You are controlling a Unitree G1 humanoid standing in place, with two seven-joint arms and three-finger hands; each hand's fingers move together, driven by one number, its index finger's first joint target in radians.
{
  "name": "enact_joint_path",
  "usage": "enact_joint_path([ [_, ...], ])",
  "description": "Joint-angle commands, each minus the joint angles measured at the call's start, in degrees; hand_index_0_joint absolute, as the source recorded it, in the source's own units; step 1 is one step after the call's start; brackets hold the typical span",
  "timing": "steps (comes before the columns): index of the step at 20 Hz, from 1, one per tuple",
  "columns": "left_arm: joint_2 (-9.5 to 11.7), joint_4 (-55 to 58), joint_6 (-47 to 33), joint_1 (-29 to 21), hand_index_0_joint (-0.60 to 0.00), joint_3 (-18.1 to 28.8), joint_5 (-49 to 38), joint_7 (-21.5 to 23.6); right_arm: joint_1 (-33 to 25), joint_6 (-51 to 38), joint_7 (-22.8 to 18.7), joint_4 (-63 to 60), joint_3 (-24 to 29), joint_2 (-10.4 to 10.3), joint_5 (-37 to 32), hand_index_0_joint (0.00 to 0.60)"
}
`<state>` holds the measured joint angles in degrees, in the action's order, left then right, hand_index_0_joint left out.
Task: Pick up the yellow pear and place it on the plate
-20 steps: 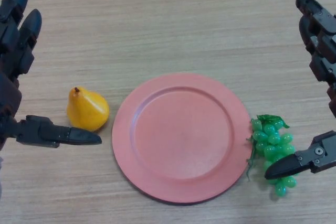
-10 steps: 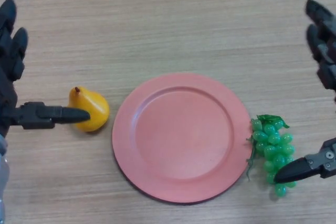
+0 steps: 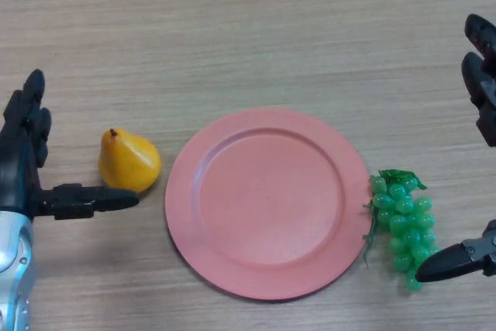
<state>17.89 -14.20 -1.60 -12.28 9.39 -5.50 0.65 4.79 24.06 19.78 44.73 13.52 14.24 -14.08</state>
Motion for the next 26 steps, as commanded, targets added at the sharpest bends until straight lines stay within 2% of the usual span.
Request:
enact_joint_path([
  [1,2.87,-2.34,-12.24,-4.79,0.0,0.72,1.32,2.17,-1.91,-4.71,-1.45,3.94,2.99,1.1,-3.74,0.0],
  [4,2.45,-8.29,-13.89,-7.09,0.0,-0.58,2.12,2.45,-1.93,-5.13,-2.55,3.76,2.65,0.91,-3.85,0.0],
  [5,2.22,-9.77,-11.86,-7.89,0.0,-1.16,1.14,1.35,-1.88,-4.52,-2.88,3.9,3.16,0.95,-4.75,0.0],
  [10,0.54,-14.1,-11.53,-10.94,0.0,-3.35,2.83,1.46,-1.17,-3.1,-2.85,4.46,5.42,1.28,-6.59,0.0],
  [14,-0.26,-20.41,-13.24,-14.0,0.0,-4.04,4.39,3.19,-0.97,-3.61,-3.01,4.08,7.44,1.09,-7.08,0.0],
  [17,-0.78,-24.64,-15.15,-16.44,0.0,-4.39,4.36,4.01,-1.23,-0.68,-3.45,4.47,9.07,1.81,-8.54,0.0],
  [20,-1.01,-26.06,-17.16,-16.96,0.0,-4.4,3.71,4.51,-0.78,-1.86,-3.55,4.55,9.66,1.39,-7.79,0.0],
  [21,-1.0,-26.41,-17.81,-16.99,0.0,-4.44,3.9,4.76,-0.77,-2.05,-3.58,4.54,9.69,1.35,-7.64,0.099],
  [22,-0.98,-26.59,-18.23,-16.99,-0.099,-4.41,3.97,4.95,-0.79,-2.07,-3.63,4.56,9.72,1.39,-7.52,0.182],
  [23,-0.89,-26.98,-19.11,-17.01,-0.251,-4.39,4.23,5.4,-0.79,-2.25,-3.7,4.6,9.75,1.39,-7.23,0.308],
  [24,-0.78,-27.47,-19.97,-17.01,-0.349,-4.35,4.54,5.92,-0.77,-2.35,-3.84,4.68,9.61,1.26,-7.05,0.391],
  [25,-0.51,-28.11,-21.39,-16.94,-0.501,-4.28,5.04,6.75,-0.73,-2.01,-4.24,5.07,9.47,0.99,-7.39,0.517],
  [26,-0.19,-28.21,-21.81,-16.67,-0.583,-4.16,5.25,7.12,-0.64,-0.59,-4.72,5.93,9.57,1.04,-8.38,0.586],
])
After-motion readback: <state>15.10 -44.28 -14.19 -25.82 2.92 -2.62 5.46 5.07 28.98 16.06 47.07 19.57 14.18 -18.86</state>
